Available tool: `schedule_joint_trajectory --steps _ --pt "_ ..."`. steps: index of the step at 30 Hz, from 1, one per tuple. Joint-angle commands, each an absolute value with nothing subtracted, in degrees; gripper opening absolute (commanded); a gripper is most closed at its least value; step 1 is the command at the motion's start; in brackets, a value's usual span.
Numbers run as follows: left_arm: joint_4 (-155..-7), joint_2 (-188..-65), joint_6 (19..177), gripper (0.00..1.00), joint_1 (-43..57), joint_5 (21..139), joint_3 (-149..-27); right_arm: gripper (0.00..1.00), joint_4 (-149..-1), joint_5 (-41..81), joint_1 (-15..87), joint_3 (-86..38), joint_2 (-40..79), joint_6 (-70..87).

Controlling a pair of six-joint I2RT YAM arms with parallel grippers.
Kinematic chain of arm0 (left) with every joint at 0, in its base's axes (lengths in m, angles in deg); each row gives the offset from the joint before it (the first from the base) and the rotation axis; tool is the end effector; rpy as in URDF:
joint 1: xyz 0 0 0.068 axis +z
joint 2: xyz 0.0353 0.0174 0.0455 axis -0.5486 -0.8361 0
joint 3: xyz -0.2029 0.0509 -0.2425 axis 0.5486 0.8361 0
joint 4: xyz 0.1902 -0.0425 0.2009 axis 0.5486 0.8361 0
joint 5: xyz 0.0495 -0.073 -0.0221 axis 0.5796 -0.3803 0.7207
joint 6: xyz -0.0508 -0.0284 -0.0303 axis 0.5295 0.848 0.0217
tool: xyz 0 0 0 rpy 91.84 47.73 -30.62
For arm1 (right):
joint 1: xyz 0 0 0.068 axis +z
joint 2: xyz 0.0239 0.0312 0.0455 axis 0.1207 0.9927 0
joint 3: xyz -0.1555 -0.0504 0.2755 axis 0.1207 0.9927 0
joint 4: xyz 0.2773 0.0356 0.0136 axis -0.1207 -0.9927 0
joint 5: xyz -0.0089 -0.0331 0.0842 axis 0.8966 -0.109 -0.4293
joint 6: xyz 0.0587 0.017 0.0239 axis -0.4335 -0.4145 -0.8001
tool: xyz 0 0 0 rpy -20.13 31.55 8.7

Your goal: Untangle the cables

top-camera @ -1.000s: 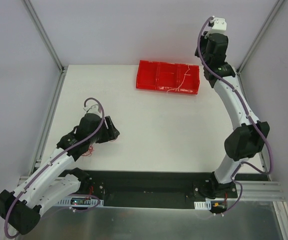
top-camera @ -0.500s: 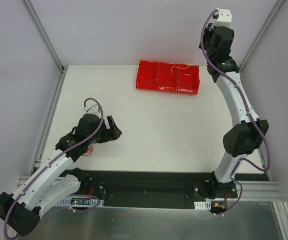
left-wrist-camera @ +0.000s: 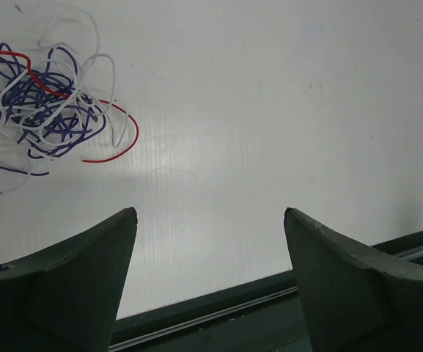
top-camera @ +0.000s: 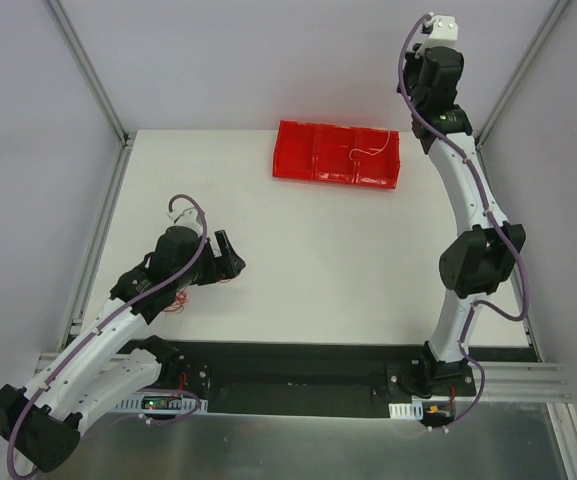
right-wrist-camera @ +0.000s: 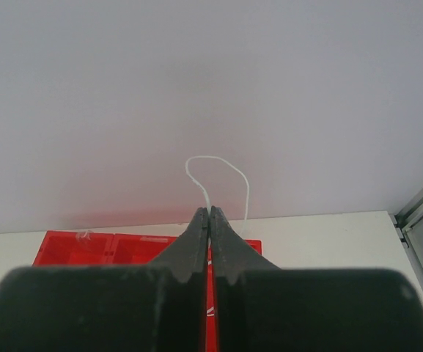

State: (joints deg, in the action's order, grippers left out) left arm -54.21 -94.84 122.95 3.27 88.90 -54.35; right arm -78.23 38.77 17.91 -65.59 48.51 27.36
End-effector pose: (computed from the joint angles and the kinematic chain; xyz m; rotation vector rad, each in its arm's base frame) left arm 0.1500 -0.0858 0.3021 -0.1369 2.1690 -0.6775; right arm 0.5001 0.0868 0.5071 -0.1516 1.5068 -0.1658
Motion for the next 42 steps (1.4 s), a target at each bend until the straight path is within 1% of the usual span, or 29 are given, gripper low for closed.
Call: schedule_joint_trajectory --steps 1,6,13,21,26,32,37,42 --pt "-55.08 -94.6 121.9 0.81 3.21 88.56 -56.96 0.0 -78.08 37.92 17.39 -72.56 48.68 28.64" --pt "-55.17 -94.87 121.9 0.84 3.21 88.91 -56.96 0.0 -79.14 37.74 16.6 -74.5 48.78 29.35" --pt "-55.17 -95.57 121.9 0.84 3.3 88.39 -57.04 0.0 -79.14 37.48 15.99 -74.51 50.0 29.96" --pt "-55.17 -94.52 121.99 0.84 3.21 88.39 -56.34 0.0 -77.91 37.22 16.07 -71.34 53.08 31.28" --pt "-55.17 -94.95 122.25 0.84 3.3 88.3 -56.25 0.01 -76.42 34.94 16.07 -67.92 55.45 30.58" --pt "-55.17 -95.13 122.52 0.84 3.21 88.3 -56.17 0.0 -76.33 34.14 15.9 -62.92 58.0 25.49" --pt "-55.17 -94.95 122.34 0.84 3.3 88.3 -55.99 0.0 -80.45 25.55 15.28 -62.46 61.95 18.64" --pt "-55.08 -94.95 122.43 0.84 3.21 88.3 -55.64 0.0 -84.41 21.49 14.05 -62.73 65.91 11.43"
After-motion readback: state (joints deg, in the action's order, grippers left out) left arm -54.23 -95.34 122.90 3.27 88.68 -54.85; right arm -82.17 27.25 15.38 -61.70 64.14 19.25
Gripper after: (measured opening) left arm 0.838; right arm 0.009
